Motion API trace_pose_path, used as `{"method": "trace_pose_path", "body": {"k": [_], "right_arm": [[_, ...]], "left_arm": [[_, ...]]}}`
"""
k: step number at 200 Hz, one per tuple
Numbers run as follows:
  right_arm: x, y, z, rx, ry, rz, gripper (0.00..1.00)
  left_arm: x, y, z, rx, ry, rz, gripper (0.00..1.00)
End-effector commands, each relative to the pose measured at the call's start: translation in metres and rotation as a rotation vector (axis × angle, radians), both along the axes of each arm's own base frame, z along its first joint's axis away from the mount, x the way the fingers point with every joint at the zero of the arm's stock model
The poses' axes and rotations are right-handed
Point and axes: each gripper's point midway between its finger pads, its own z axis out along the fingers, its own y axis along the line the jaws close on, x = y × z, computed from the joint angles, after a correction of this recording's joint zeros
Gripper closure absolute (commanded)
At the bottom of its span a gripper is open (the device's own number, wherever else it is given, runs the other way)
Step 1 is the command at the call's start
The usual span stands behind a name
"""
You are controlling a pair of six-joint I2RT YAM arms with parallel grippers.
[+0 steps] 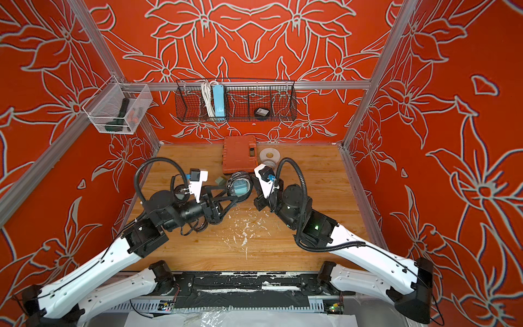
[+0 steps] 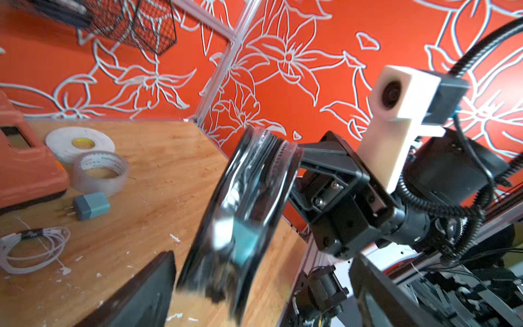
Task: Pack away charging kits
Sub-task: Zip the zipper on the storage bag.
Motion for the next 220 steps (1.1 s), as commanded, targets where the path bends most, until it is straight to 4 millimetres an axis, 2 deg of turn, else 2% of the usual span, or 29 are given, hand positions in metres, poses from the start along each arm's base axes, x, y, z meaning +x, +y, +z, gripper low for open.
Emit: {"method": "trace_pose_path", "body": {"k": [1, 22, 57, 92, 105, 141, 178, 196, 220], "right_arm": [[-0.004, -0.015, 0.043, 0.143, -0.032, -0.018, 1.0], [-0.006, -0.015, 0.045, 0.171, -0.02, -0.006, 1.0], [-0.013, -0.011, 0.054, 0.237, 0.009, 0.052, 1.0], [-0.011, -0.011, 0.058, 0.292, 0.045, 0.047, 1.0], [-0.011, -0.008, 0.056, 0.327, 0.07, 0.061, 1.0], [-0.019, 0.003, 0.052, 0.447, 0.139, 0.154, 1.0], [-0.019, 0.015, 0.034, 0.554, 0.236, 0.198, 1.0], [-0.02, 0.022, 0.026, 0.6, 0.275, 0.218, 1.0], [-0.029, 0.032, 0.025, 0.62, 0.296, 0.248, 1.0]], "left_arm": [[-0.01, 0.022, 0.031, -0.207, -0.189, 0.054, 0.08], [-0.023, 0.028, 0.019, -0.226, -0.287, 0.034, 0.09], [-0.003, 0.051, -0.012, -0.209, -0.278, 0.211, 0.07], [-0.004, 0.072, -0.028, -0.282, -0.306, 0.302, 0.08], [-0.007, 0.075, -0.028, -0.273, -0.325, 0.308, 0.09], [-0.03, 0.073, -0.022, -0.306, -0.42, 0.218, 0.07], [-0.042, 0.068, -0.02, -0.317, -0.473, 0.155, 0.07], [-0.041, 0.067, -0.023, -0.311, -0.471, 0.153, 0.08], [-0.038, 0.067, -0.024, -0.307, -0.471, 0.169, 0.08]]}}
